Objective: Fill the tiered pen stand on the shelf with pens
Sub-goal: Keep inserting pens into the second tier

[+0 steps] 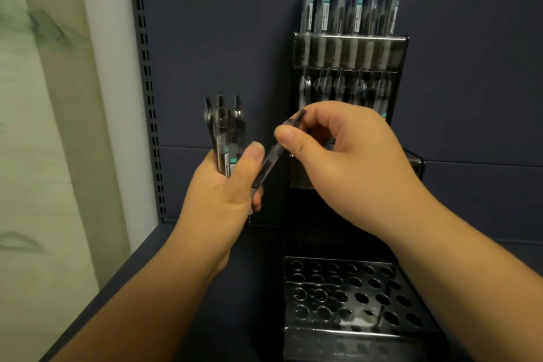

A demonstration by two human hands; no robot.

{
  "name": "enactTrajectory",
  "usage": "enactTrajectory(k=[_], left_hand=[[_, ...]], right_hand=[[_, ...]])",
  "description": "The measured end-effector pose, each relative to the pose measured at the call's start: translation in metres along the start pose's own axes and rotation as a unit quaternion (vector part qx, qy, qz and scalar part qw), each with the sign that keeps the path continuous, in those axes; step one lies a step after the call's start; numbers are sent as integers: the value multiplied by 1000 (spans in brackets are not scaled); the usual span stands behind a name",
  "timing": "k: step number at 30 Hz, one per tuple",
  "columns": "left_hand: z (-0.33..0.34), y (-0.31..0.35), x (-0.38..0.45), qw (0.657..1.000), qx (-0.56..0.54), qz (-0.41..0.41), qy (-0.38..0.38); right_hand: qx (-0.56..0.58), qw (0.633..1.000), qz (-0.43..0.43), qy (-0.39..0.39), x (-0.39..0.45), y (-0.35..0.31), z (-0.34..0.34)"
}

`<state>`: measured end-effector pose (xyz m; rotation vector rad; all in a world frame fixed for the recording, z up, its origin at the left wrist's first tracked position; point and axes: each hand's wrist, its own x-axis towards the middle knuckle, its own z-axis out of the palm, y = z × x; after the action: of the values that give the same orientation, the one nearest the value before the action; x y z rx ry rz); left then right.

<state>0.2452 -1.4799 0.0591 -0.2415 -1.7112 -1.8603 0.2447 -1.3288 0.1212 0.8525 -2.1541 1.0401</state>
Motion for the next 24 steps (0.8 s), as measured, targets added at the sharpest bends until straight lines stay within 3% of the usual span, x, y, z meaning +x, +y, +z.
enactTrajectory(k=[6, 11, 16, 24], left_hand=[[-9, -16, 17, 989, -75, -79, 100], [-21, -36, 24, 989, 7, -77, 125], [-10, -38, 14, 989, 74, -74, 105], [2, -35, 4, 973, 199, -85, 85]], right_hand=[[24, 998, -25, 47, 3, -3, -15], [135, 975, -28, 173, 20, 12, -69], [95, 956, -37, 274, 31, 43, -118], [72, 973, 39, 217, 46, 77, -113]])
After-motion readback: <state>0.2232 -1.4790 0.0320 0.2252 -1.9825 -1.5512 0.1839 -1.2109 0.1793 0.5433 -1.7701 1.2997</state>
